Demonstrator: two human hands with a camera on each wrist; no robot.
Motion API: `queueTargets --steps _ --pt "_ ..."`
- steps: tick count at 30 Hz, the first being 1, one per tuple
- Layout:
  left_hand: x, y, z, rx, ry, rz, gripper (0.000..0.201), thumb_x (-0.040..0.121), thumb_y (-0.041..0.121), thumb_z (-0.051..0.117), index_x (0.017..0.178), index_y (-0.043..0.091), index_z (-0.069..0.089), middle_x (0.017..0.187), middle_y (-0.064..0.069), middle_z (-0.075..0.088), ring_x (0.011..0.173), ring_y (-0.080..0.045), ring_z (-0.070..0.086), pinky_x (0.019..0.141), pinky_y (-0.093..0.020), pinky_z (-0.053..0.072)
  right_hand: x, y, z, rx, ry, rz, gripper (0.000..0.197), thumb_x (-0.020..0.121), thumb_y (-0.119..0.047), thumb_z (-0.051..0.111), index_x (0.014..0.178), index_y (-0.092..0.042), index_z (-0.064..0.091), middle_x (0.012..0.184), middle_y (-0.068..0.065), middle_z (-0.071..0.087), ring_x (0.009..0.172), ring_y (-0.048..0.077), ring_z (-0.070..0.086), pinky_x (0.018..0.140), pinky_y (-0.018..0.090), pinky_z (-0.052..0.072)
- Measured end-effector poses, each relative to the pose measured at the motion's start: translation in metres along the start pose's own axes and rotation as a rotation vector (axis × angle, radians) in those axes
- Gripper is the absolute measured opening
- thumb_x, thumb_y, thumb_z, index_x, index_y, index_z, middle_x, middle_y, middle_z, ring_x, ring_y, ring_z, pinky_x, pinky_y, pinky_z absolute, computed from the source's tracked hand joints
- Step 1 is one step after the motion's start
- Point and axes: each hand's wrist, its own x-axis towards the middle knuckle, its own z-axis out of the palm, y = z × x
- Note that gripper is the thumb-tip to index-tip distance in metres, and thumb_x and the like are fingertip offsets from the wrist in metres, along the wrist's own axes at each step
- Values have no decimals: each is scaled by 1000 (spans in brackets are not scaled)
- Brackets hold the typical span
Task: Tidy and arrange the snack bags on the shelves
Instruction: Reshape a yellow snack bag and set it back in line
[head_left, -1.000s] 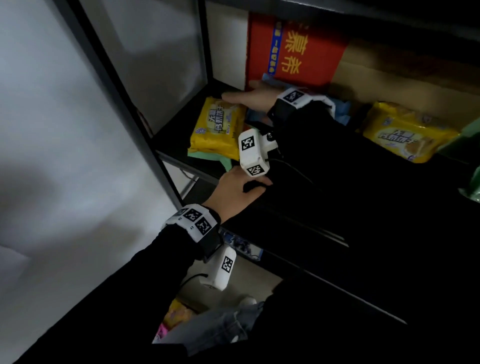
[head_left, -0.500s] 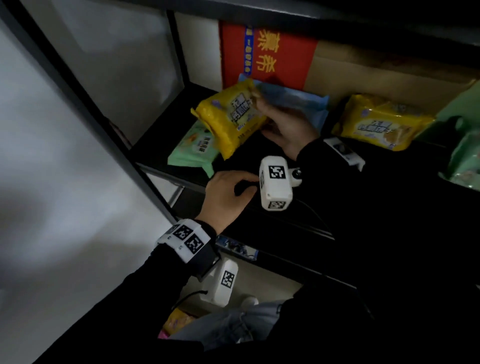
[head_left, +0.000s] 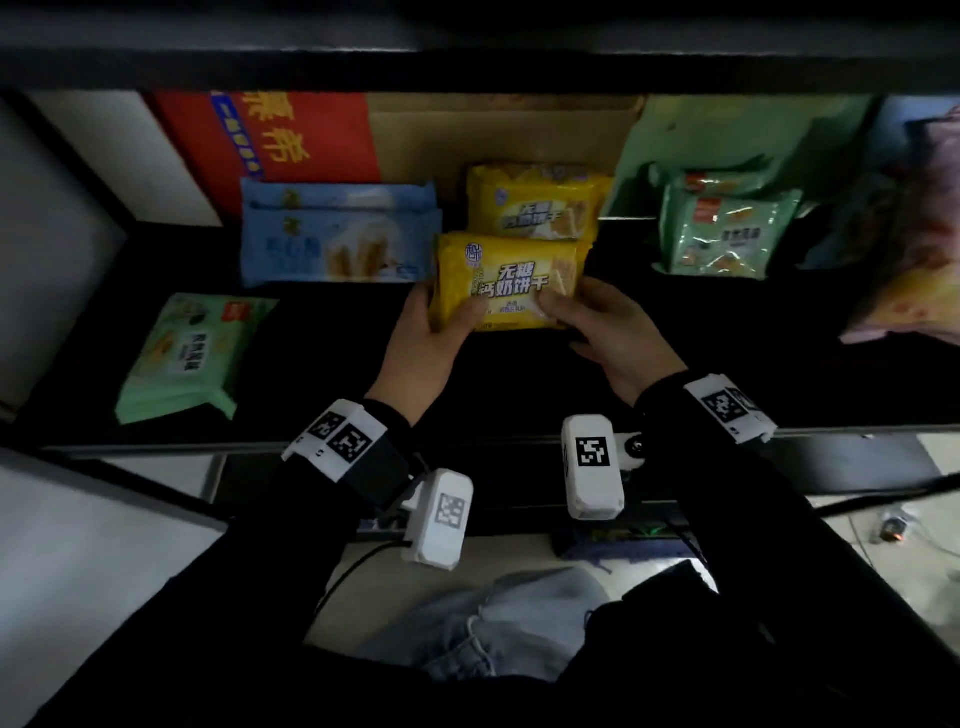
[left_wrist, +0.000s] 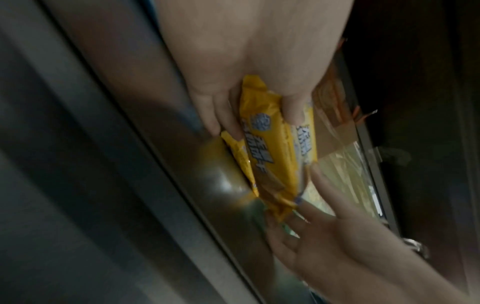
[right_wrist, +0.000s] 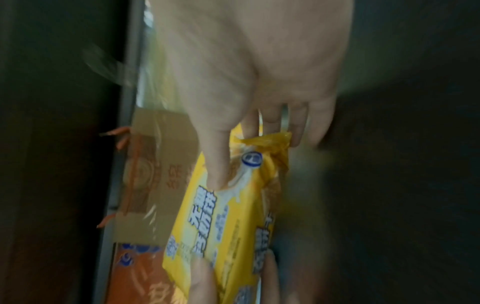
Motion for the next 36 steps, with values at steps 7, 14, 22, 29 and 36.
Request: queueTargets --steps 7,14,22,29,36 --pt "3 3 15 -54 -101 -17 37 90 32 63 122 30 45 128 -1 59 116 -18 58 104 -49 44 0 -3 -27 -19 2 -78 34 87 -12 67 120 -12 61 108 4 72 97 18 70 80 26 55" --pt "6 8 -1 -88 -183 4 63 81 10 74 134 22 40 136 -5 54 124 -19 53 109 -44 40 2 -2 -22 140 -127 -127 40 87 4 58 123 -9 48 112 7 65 92 11 70 70 20 55" --pt "7 21 -11 -343 -338 9 76 54 43 88 120 26 54 126 -5 61 119 -23 58 103 -40 46 10 8 -22 316 -245 -182 44 75 4 59 115 -16 53 103 0 71 100 16 68 82 28 55" --pt "8 30 -6 -399 -189 124 28 88 14 61 70 32 74 81 12 73 82 -3 67 75 -21 53 17 20 -26 374 -242 -88 39 74 -8 60 110 -23 59 102 -5 73 101 14 68 81 27 56" --pt "10 52 7 -501 -216 102 30 87 11 60 65 26 75 75 6 74 75 -7 69 66 -24 55 19 20 -27 365 -223 -25 34 79 -24 57 113 -23 61 106 -3 73 99 14 69 85 27 56"
